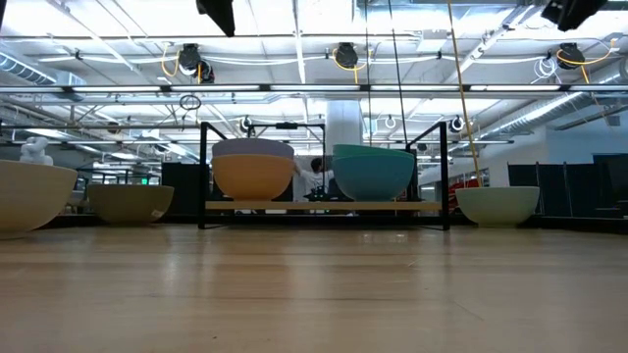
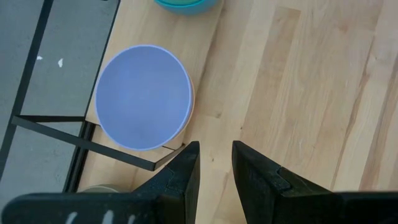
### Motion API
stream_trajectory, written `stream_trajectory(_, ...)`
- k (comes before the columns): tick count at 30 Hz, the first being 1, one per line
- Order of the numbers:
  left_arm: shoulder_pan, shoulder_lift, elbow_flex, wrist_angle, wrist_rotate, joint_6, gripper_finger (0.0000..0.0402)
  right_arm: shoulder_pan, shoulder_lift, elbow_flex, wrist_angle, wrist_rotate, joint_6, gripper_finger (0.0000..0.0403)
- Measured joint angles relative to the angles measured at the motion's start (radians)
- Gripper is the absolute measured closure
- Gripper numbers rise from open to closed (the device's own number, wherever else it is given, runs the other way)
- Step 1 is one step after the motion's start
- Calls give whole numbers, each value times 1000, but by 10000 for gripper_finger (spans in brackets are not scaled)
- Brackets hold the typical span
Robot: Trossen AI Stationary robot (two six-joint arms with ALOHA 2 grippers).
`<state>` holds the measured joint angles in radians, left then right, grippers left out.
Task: Place and stack bowls onto a shelf
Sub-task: Stack the red bowl on top of the light blue bowl on the shelf
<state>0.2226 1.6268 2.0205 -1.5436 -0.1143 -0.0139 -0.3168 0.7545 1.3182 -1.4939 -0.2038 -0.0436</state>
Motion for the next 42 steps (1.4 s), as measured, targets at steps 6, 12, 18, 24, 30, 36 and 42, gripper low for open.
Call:
stream_trajectory(6,0,0,0,0,0,5,302,6,28,-17,-73,-160,88,320)
stream_trajectory(12,0,0,0,0,0,9,302,63,30,-137,-77,-353,206,320)
stream_trajectory(18,0,0,0,0,0,11,302,152,32,-295,-78,-433,216,321)
stream_trajectory(24,0,0,0,0,0,11,302,261,51,-386,-67,-433,213,321)
stream_trajectory(30,0,0,0,0,0,11,302,389,69,-427,23,-431,278,321)
stream_trajectory(36,0,0,0,0,0,13,302,549,103,-450,206,-423,380,321)
stream_trajectory(42,0,0,0,0,0,35,302,713,158,-455,352,-327,499,321)
